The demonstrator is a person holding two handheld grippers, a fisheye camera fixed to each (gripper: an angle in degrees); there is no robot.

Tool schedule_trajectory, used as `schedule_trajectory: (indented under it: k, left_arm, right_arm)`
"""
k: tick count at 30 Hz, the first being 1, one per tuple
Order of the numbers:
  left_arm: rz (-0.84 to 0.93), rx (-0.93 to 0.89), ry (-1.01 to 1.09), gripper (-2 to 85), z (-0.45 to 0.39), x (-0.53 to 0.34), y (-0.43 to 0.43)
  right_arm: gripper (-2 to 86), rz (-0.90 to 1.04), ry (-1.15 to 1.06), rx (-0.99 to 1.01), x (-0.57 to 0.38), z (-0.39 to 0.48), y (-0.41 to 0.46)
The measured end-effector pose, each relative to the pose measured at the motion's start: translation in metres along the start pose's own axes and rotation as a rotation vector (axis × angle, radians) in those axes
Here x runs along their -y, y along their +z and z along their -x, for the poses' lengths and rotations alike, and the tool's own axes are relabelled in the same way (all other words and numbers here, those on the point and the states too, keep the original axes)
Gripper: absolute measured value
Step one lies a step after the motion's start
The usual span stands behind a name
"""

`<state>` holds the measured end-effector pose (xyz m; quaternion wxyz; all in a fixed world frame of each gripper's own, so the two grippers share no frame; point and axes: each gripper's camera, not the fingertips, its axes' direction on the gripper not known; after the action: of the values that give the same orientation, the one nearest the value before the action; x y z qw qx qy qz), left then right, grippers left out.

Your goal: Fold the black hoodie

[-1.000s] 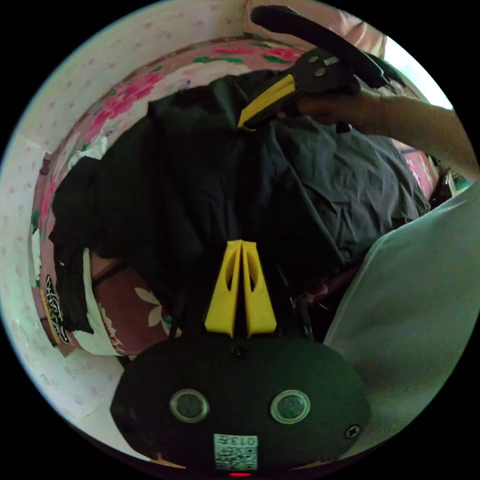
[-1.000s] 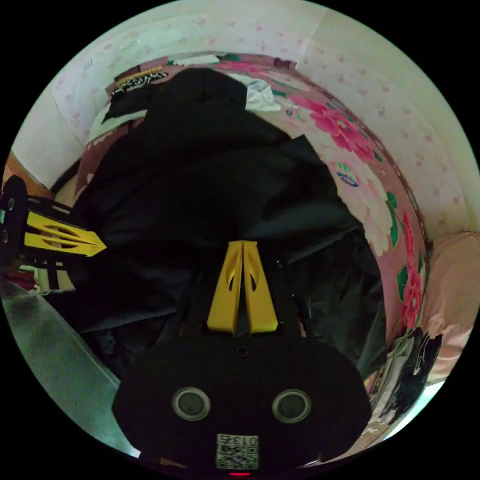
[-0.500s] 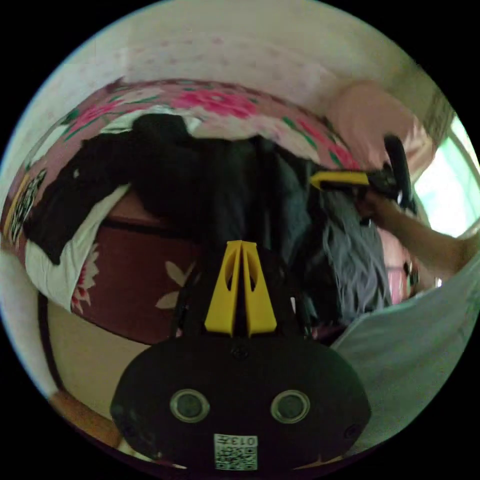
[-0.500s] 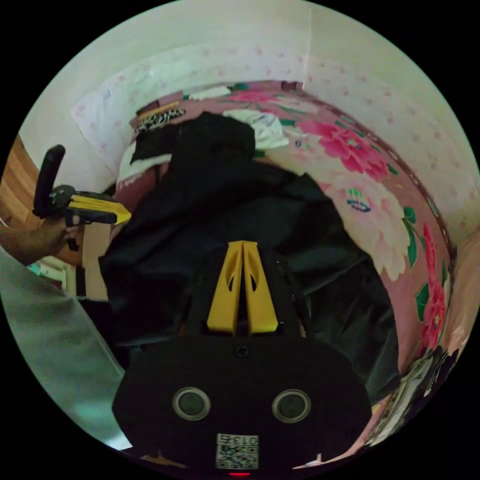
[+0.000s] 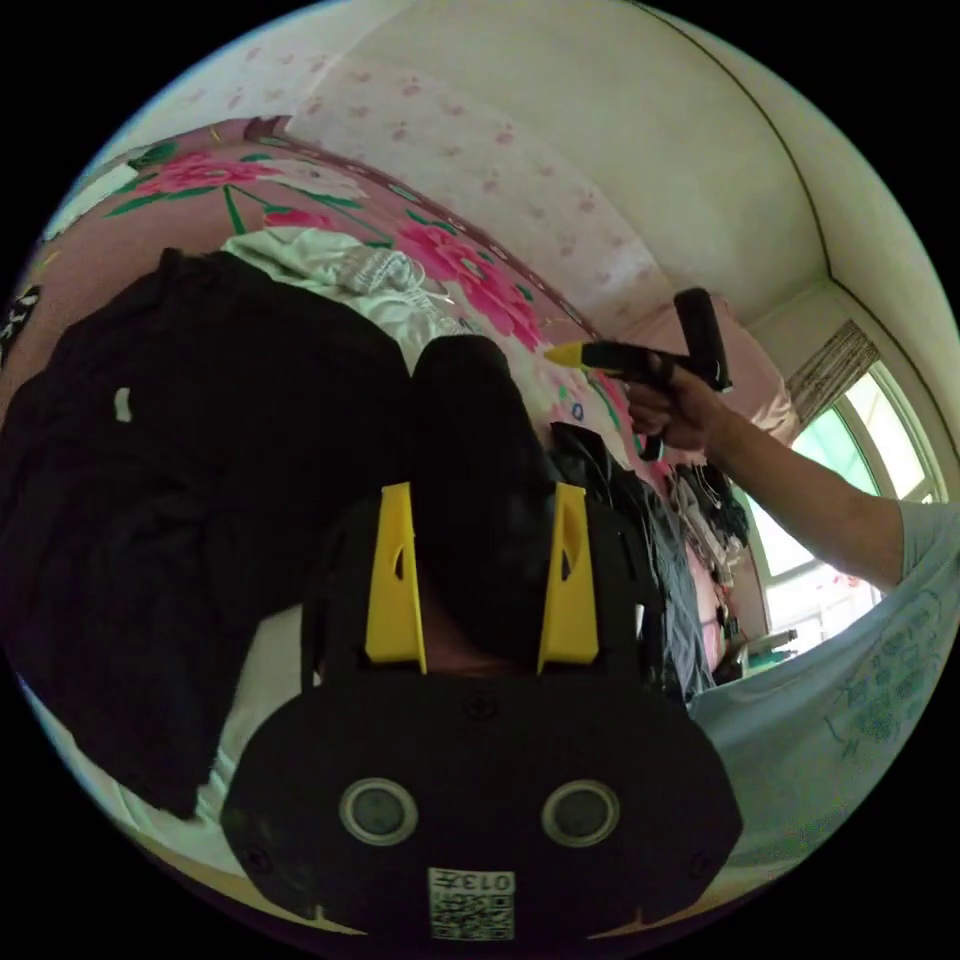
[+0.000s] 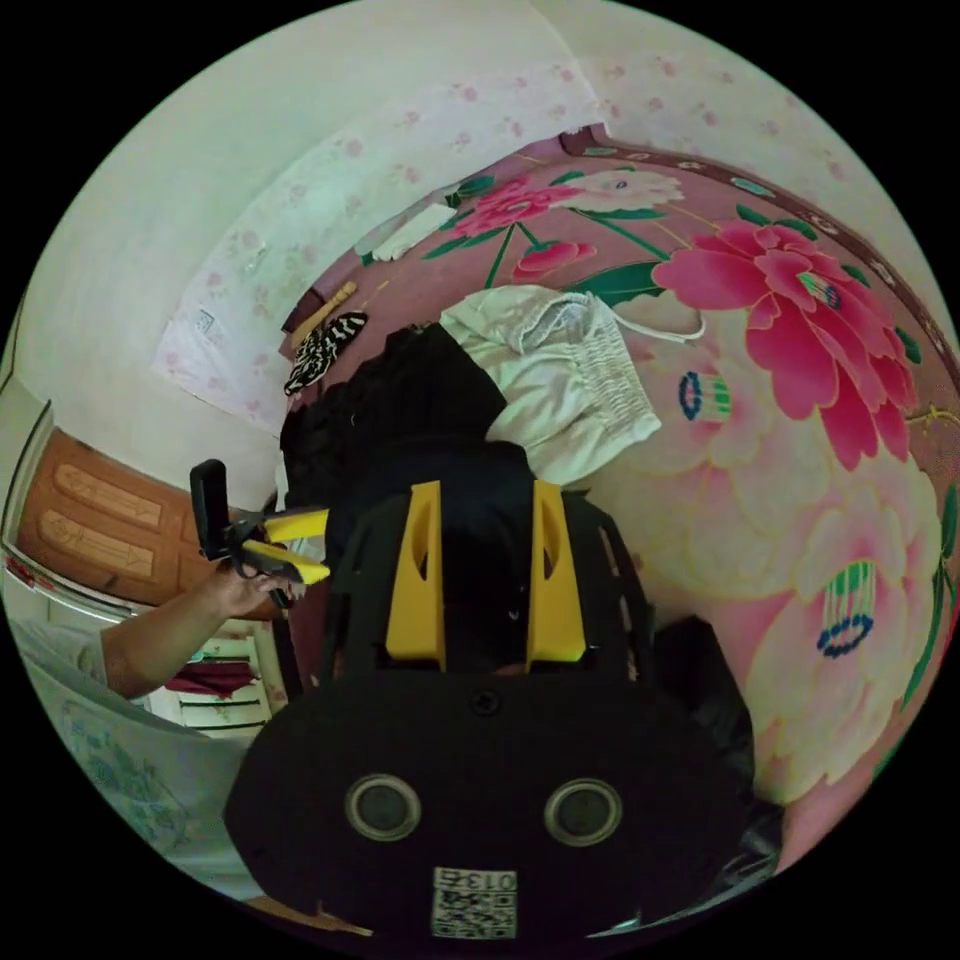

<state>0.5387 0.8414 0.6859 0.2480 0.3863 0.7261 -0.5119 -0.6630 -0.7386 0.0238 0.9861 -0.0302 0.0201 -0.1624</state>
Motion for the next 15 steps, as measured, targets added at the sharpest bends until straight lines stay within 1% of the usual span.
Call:
schedule_trajectory:
  k: [2, 4, 5, 6, 7, 8, 9, 11, 12, 15]
  left_arm:
    - [0.073, -0.077, 0.01, 17.1, 0.015, 0.006, 0.013]
    - [0.103, -0.11, 0.018, 14.9, 0.019, 0.007, 0.02]
    - [0.118, -0.116, 0.02, 11.0, 0.018, 0.006, 0.024]
    - [0.129, -0.115, 0.016, 9.1, 0.018, 0.005, 0.025]
    - [0.148, -0.117, 0.008, 4.9, 0.015, 0.003, 0.026]
    - [0.13, -0.113, 0.025, 2.5, 0.006, 0.0, 0.023]
    - [0.122, -0.103, 0.031, 2.1, 0.001, -0.001, 0.02]
    - [0.082, -0.07, 0.088, 1.1, -0.029, -0.009, 0.0]
    - [0.07, -0.065, 0.109, 1.0, -0.038, -0.012, -0.007]
    - [0.015, -0.001, 0.244, 0.7, -0.099, -0.032, -0.044]
  right_arm:
    - [14.5, 0.053, -0.014, -0.005, 0.034, -0.01, 0.018]
    - [14.9, 0.117, -0.063, -0.025, 0.053, -0.012, 0.035]
    - [13.4, 0.169, -0.08, -0.028, 0.062, -0.013, 0.048]
    - [12.6, 0.198, -0.089, -0.021, 0.065, -0.014, 0.054]
    - [6.5, 0.268, -0.1, 0.021, 0.07, -0.015, 0.067]
    - [3.0, 0.374, -0.098, 0.058, 0.073, -0.016, 0.079]
    - [2.6, 0.411, -0.098, 0.064, 0.075, -0.015, 0.081]
    - [1.4, 0.309, -0.2, 0.06, 0.077, 0.003, 0.057]
    - [1.3, 0.286, -0.232, 0.076, 0.076, 0.008, 0.048]
    - [0.9, 0.159, -0.397, 0.127, 0.056, 0.034, -0.02]
